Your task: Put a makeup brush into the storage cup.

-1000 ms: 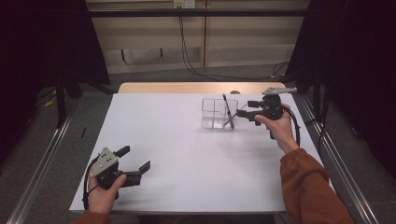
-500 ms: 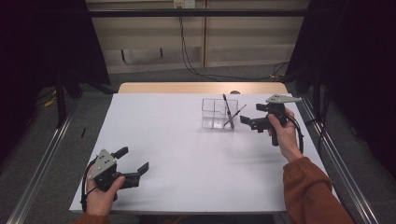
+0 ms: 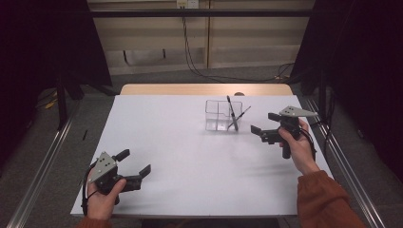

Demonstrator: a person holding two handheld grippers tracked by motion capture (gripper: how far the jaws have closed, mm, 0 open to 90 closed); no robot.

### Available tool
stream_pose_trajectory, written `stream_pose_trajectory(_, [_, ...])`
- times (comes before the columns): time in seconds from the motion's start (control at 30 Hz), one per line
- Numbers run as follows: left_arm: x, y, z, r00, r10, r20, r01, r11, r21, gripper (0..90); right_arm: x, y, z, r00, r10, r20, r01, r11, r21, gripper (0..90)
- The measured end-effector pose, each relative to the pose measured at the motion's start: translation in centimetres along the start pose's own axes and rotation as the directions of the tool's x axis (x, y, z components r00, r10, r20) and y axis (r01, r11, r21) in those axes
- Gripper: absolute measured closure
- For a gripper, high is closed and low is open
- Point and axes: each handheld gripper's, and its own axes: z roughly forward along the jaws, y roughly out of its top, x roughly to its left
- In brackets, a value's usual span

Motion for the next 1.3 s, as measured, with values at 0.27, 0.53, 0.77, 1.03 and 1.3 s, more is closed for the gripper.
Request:
stream_pose_trajectory(0.27, [0.0, 0.0, -0.2, 1.0, -0.003, -0.009, 0.003, 1.0, -0.005, 3.5, 0.6, -1.8, -1.4, 0.9999, 0.002, 0.017, -0.002, 1.0, -0.017, 2.7])
stream_pose_trajectory(0.53, [-0.1, 0.0, -0.3, 1.0, 0.0, -0.003, 0.0, 1.0, -0.004, 3.5, 1.8, -3.3, -3.1, 0.9999, -0.008, 0.008, 0.009, 0.999, -0.043, 2.3])
stream_pose_trajectory(0.77, [-0.1, 0.0, -0.5, 1.0, 0.001, -0.003, -0.001, 0.9999, -0.011, 3.5, 2.7, -4.6, -4.4, 0.9998, -0.012, 0.013, 0.012, 0.998, -0.059, 2.1])
stream_pose_trajectory(1.03, [-0.2, 0.0, -0.7, 1.0, 0.001, -0.007, -0.001, 0.9999, -0.01, 3.5, 3.5, -5.6, -6.0, 0.9999, -0.003, 0.017, 0.004, 0.996, -0.087, 1.8])
stream_pose_trajectory(1.3, [-0.2, -0.2, -0.9, 0.9999, -0.014, -0.005, 0.014, 0.9999, -0.003, 3.5, 3.6, -6.8, -7.2, 0.9997, -0.001, 0.025, 0.004, 0.996, -0.09, 1.3])
